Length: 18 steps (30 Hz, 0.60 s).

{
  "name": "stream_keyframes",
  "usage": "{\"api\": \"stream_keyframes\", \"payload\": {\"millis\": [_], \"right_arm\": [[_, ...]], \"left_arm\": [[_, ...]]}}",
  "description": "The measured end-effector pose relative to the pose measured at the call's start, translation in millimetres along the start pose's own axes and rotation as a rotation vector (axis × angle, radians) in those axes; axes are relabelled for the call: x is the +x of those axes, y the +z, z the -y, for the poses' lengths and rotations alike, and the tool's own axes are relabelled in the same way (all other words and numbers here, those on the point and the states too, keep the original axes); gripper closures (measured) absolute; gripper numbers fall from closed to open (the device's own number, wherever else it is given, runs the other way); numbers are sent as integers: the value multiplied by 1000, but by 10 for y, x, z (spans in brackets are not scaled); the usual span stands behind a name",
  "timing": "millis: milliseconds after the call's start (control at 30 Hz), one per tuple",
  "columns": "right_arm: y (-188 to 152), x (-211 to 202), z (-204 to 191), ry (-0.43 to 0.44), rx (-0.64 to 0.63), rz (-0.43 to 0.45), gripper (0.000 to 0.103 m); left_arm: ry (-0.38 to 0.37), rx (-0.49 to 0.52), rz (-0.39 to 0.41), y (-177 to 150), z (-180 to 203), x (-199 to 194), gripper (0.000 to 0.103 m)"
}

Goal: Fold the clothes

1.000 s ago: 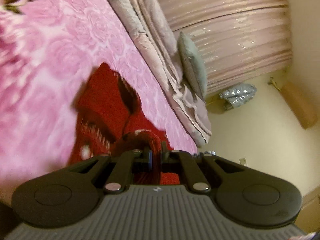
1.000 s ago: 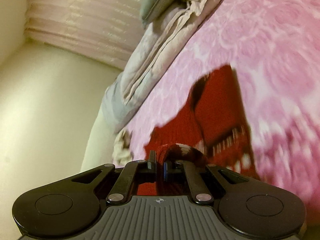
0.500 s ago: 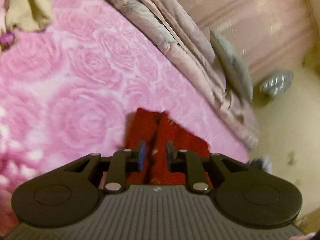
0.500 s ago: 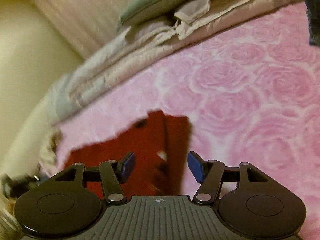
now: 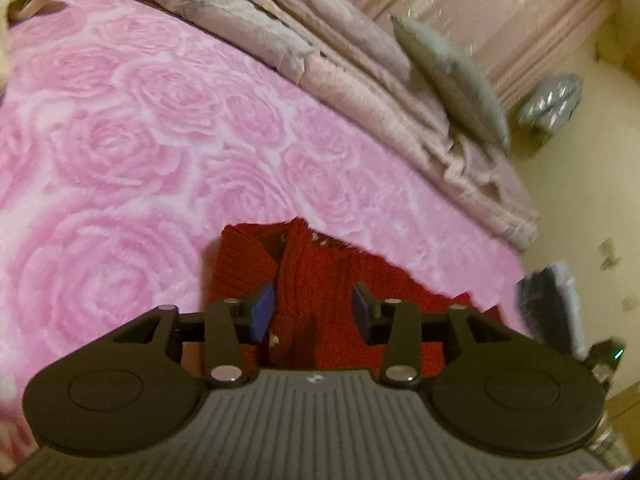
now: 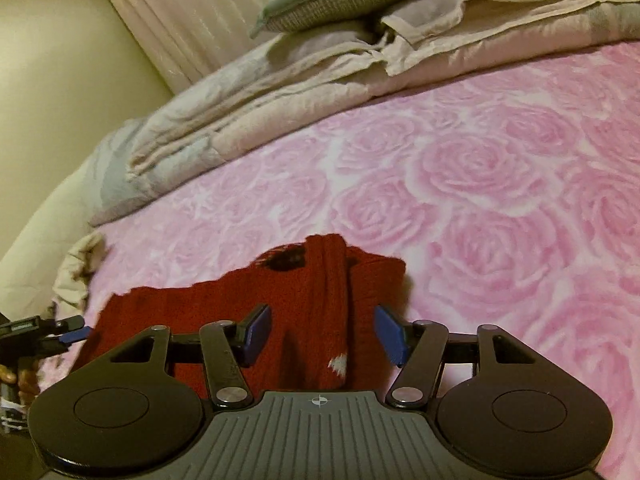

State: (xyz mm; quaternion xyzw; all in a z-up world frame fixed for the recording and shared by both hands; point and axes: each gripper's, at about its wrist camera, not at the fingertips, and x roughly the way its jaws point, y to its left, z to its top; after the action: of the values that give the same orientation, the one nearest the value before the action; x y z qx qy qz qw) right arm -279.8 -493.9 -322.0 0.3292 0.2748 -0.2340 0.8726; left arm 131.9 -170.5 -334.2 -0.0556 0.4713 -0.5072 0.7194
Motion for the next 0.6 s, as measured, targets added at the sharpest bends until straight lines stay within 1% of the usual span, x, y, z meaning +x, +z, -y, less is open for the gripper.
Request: {"api": "stream_keyframes", "payload": {"millis": [33, 67, 100, 133, 167, 200, 233, 267, 367, 433, 500, 600], "right_arm": [[0, 22, -7, 0, -7, -4, 61], [1, 45, -14, 0, -15, -9, 64], [1, 67, -21, -1, -22, -13, 77], [-1, 80, -31, -3, -31, -16, 90], [-7, 83, -43, -7, -40, -17, 91], [-11, 79, -59, -12, -53, -14, 94], [-12, 57, -75, -17, -66, 0, 96], [-8, 23, -89, -22, -76, 22, 96], [26, -122, -133, -25, -99, 104, 97], [76, -198, -156, -31, -105, 153, 97], [129, -221, -182, -45, -115, 181, 97], [195, -148, -210, -72, -120, 183, 97]], "left_arm": [[16, 27, -11, -7, 31, 40, 65], [30, 54, -20, -17, 63, 75, 68], [34, 86, -27, -33, 95, 100, 77], [34, 123, -35, -50, 127, 123, 88], [41, 144, -37, -57, 139, 131, 96], [49, 159, -36, -61, 144, 132, 97], [45, 161, -12, -55, 133, 93, 97], [36, 159, 21, -46, 116, 40, 97], [-36, 110, 160, 4, 43, -232, 97], [-43, 114, 218, 37, 43, -336, 97], [-24, 139, 248, 91, 89, -355, 97], [8, 144, 240, 135, 96, -248, 97]]}}
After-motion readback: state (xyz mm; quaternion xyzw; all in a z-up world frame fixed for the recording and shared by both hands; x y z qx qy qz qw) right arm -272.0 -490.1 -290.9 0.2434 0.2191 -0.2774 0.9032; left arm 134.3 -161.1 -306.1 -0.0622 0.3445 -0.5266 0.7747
